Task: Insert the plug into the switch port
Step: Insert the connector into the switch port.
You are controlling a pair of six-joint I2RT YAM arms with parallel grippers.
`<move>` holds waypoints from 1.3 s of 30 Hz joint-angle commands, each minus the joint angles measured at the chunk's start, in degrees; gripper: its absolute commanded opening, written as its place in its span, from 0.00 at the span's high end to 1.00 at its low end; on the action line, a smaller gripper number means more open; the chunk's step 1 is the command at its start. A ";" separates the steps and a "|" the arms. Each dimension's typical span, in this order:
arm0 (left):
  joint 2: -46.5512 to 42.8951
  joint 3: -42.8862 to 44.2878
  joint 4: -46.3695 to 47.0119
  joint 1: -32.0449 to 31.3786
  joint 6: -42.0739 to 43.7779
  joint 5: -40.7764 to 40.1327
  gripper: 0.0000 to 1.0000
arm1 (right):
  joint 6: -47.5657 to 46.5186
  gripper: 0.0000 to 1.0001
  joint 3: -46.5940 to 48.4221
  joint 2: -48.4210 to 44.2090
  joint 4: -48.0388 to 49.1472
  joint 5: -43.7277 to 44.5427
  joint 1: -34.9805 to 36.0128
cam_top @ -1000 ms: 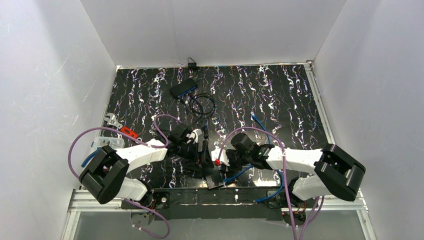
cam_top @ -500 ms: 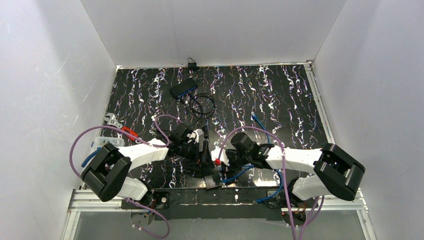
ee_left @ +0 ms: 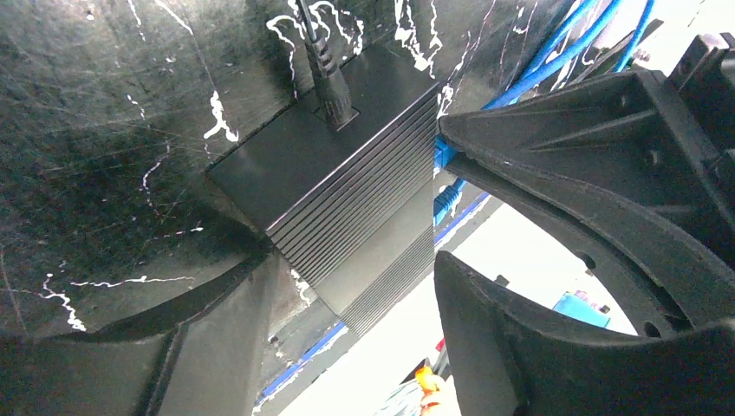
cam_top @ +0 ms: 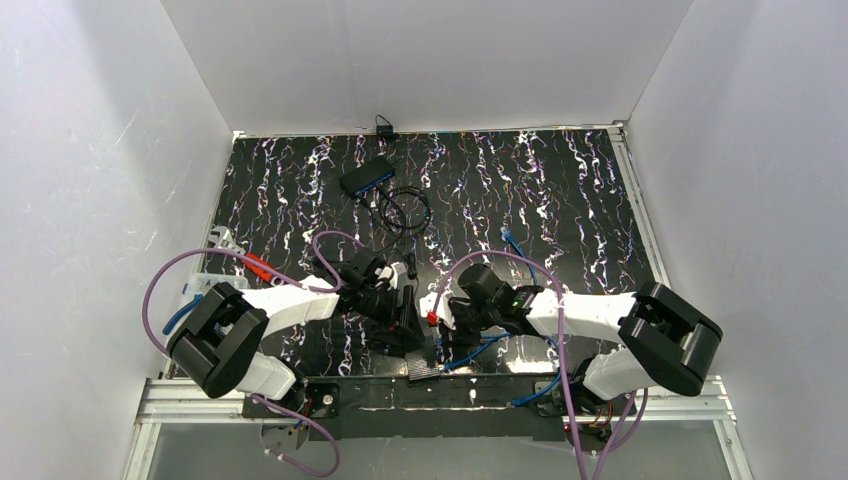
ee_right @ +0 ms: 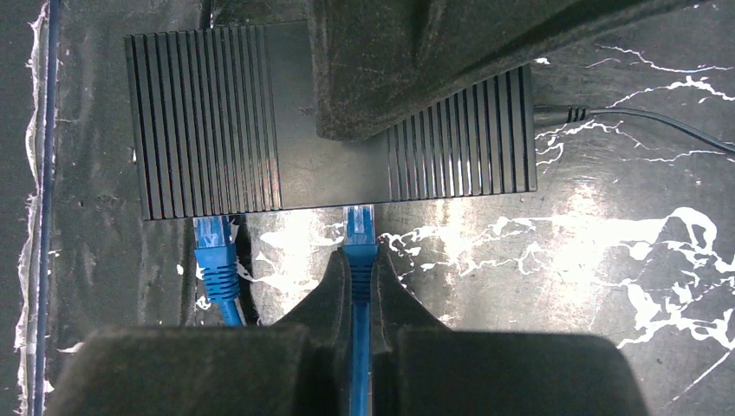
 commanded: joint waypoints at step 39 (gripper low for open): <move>1.56 1.39 1.00 -0.49 1.69 4.03 0.72 | 8.37 0.99 6.37 1.18 22.75 -5.63 3.05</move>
